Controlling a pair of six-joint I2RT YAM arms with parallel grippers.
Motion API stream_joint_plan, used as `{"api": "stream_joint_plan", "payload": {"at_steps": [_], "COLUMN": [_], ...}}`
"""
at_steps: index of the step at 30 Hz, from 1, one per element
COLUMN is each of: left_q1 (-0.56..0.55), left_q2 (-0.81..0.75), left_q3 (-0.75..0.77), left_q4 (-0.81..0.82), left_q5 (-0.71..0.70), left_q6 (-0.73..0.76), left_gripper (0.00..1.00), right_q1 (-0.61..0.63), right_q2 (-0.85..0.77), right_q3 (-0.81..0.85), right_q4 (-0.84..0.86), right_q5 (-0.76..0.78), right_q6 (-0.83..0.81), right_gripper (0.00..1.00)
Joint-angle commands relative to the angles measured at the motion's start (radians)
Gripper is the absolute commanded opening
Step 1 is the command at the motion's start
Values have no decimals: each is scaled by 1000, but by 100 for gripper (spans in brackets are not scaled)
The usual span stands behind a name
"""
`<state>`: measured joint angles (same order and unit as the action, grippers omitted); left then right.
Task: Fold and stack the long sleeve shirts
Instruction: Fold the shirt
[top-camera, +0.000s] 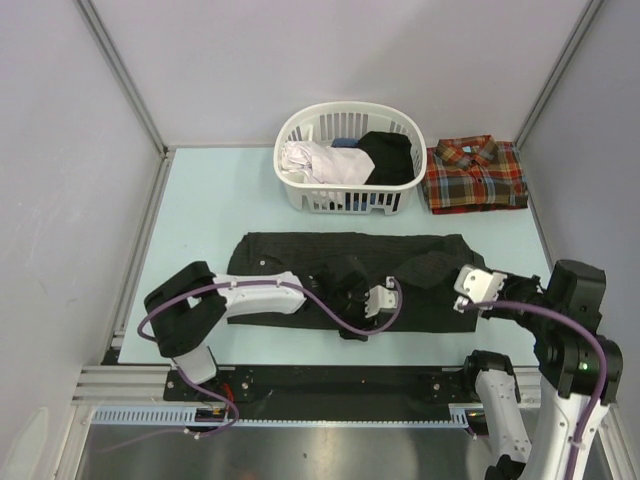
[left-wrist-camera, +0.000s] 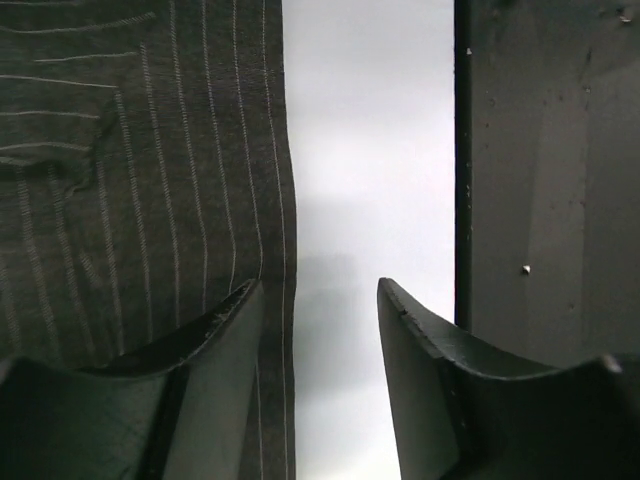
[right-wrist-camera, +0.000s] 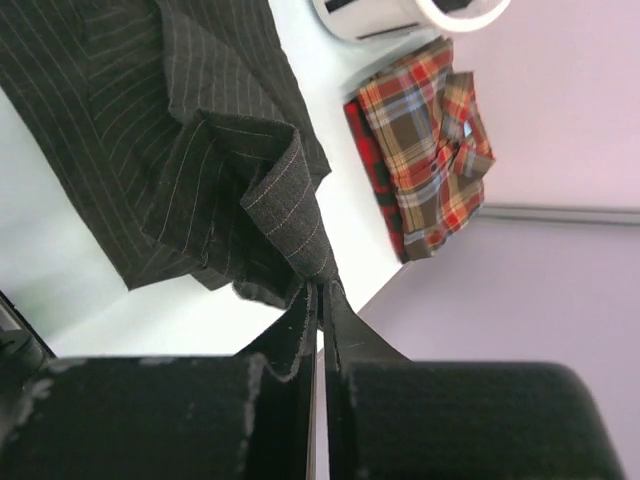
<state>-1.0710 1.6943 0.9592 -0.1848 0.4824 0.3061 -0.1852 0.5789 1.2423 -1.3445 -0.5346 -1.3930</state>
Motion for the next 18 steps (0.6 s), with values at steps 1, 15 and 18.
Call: {"api": "stream_joint_plan", "payload": {"at_steps": [1, 15, 18], "left_q1": [23, 86, 86], "left_q2": [-155, -535, -481], "left_q3": [-34, 33, 145], "left_q4": [51, 38, -48], "left_q5": [10, -107, -96], "left_q6": [70, -19, -53], "left_gripper": [56, 99, 99], "right_q1": [55, 59, 69], "right_q2": [-37, 58, 105], "right_q3": [42, -119, -173], "right_q4": [-148, 303, 468], "right_q5": [-13, -361, -398], "right_q6": [17, 204, 331], "right_gripper": [0, 0, 0]}}
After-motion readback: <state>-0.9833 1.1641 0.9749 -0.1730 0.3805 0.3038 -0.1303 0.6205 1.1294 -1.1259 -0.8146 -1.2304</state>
